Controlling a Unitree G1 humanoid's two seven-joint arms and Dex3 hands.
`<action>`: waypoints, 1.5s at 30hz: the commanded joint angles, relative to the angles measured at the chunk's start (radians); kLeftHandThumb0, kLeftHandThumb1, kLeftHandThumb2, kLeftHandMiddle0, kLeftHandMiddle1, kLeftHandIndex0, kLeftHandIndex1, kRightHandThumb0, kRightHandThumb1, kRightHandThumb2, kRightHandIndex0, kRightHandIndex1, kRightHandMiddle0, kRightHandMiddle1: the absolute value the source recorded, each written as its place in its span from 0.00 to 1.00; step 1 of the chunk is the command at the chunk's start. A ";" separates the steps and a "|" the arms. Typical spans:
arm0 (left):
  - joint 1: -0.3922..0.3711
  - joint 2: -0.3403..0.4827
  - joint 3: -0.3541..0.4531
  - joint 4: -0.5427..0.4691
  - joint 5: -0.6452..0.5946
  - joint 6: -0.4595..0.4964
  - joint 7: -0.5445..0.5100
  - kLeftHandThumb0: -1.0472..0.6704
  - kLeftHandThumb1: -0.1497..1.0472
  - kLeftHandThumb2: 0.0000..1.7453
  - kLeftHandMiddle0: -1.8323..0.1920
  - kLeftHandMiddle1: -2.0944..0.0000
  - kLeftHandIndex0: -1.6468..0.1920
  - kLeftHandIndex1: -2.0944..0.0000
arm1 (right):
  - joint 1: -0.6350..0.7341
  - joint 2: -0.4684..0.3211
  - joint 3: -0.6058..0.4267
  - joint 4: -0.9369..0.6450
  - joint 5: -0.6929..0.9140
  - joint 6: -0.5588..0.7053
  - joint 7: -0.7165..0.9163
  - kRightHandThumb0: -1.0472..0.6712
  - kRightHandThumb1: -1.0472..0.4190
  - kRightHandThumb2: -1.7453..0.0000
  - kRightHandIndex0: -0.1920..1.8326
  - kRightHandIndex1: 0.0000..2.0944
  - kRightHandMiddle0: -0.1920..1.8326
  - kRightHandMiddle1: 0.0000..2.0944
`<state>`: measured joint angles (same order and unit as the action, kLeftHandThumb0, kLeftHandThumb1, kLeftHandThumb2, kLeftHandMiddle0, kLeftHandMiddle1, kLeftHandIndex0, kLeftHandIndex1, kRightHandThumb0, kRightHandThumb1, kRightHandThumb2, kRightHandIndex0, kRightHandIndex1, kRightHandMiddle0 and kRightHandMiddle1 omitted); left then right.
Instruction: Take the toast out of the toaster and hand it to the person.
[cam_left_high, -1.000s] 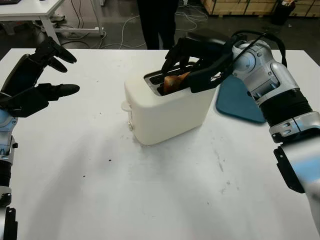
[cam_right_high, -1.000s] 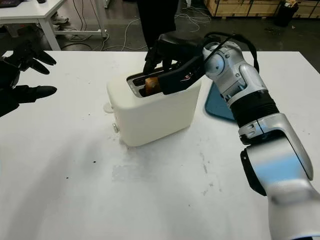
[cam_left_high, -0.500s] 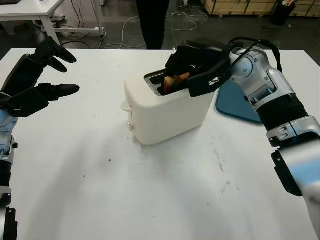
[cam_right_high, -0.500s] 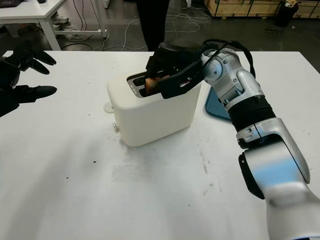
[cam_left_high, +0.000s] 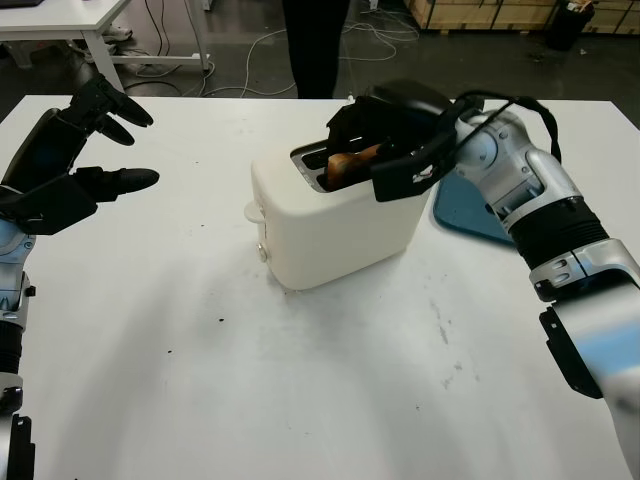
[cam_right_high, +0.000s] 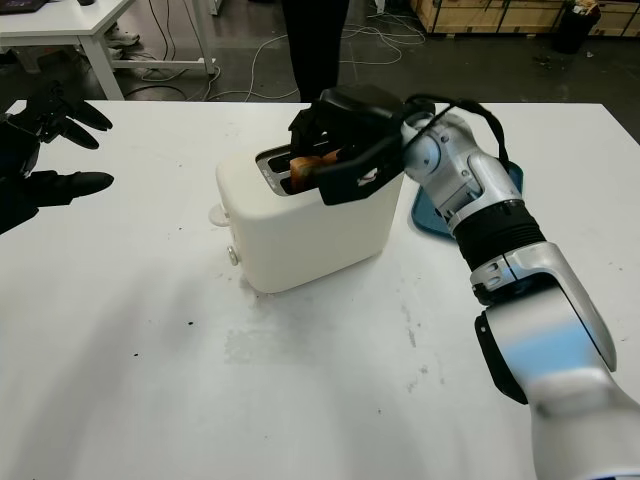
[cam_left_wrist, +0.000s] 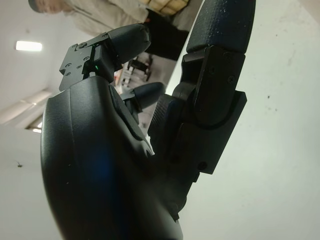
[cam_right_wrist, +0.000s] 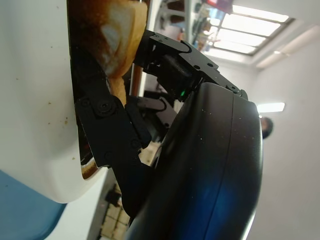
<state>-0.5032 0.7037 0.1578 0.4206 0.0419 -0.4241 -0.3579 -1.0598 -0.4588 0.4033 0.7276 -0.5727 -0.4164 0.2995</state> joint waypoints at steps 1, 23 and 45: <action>0.008 -0.006 0.008 -0.008 -0.004 0.003 0.007 0.00 0.89 0.12 0.91 0.21 0.90 0.28 | 0.013 -0.015 0.012 0.012 -0.032 -0.045 -0.047 0.28 0.09 0.92 0.64 0.78 0.56 0.69; 0.005 -0.004 0.005 -0.005 0.001 -0.005 0.012 0.00 0.89 0.12 0.91 0.21 0.90 0.27 | -0.170 -0.007 -0.131 0.215 0.025 -0.138 -0.241 0.40 0.09 0.93 0.64 0.83 0.52 0.83; 0.001 -0.005 0.003 -0.005 -0.002 0.004 0.009 0.00 0.89 0.12 0.91 0.21 0.90 0.27 | -0.296 -0.043 -0.308 0.385 0.196 -0.037 -0.288 0.41 0.09 0.88 0.65 0.83 0.55 0.83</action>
<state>-0.5015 0.7037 0.1576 0.4221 0.0422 -0.4250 -0.3515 -1.3317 -0.4889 0.1055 1.0936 -0.3904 -0.4763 0.0315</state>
